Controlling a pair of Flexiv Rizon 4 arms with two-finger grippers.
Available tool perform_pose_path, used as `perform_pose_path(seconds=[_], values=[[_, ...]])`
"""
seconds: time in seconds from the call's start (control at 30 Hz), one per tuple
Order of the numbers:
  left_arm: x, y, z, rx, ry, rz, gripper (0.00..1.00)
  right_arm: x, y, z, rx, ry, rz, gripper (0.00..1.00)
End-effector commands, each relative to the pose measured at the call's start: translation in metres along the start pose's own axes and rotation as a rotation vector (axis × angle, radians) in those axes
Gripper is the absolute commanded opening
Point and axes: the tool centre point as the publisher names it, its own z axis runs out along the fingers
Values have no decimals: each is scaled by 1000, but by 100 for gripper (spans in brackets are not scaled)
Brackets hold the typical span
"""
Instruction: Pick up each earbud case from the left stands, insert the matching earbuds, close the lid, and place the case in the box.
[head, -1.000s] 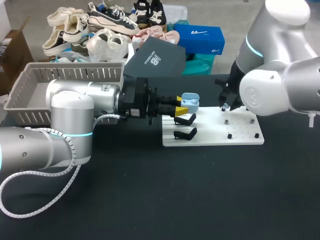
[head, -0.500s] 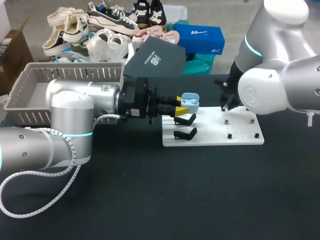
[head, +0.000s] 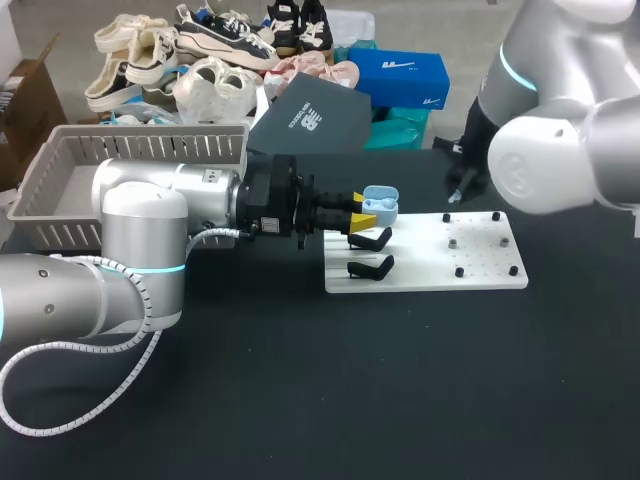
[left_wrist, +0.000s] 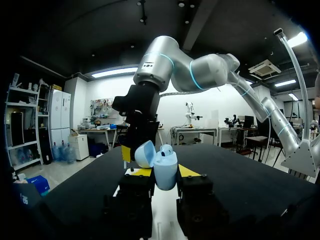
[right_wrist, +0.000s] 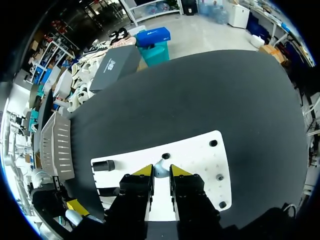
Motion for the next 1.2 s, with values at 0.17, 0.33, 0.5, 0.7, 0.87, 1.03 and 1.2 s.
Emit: perform_pose_path(seconds=[0.17, 0.33, 0.5, 0.7, 0.87, 1.03, 1.2], values=[[7, 1, 2, -1, -14, 1, 0, 19, -4, -81, 3, -10, -27, 0], [7, 1, 2, -1, -14, 1, 0, 32, 14, -119, 25, 107, -135, 0], [7, 1, 2, -1, -14, 1, 0, 51, 44, -138, 37, 204, -257, 0], [7, 1, 2, -1, -14, 1, 0, 69, 82, -145, 26, 232, -345, 0], [7, 1, 2, -1, -14, 1, 0, 77, 106, -137, 34, 243, -377, 0], [7, 1, 2, -1, -14, 1, 0, 81, 120, -129, 47, 265, -384, 0], [7, 1, 2, -1, -14, 1, 0, 88, 132, -123, 49, 263, -383, 0]])
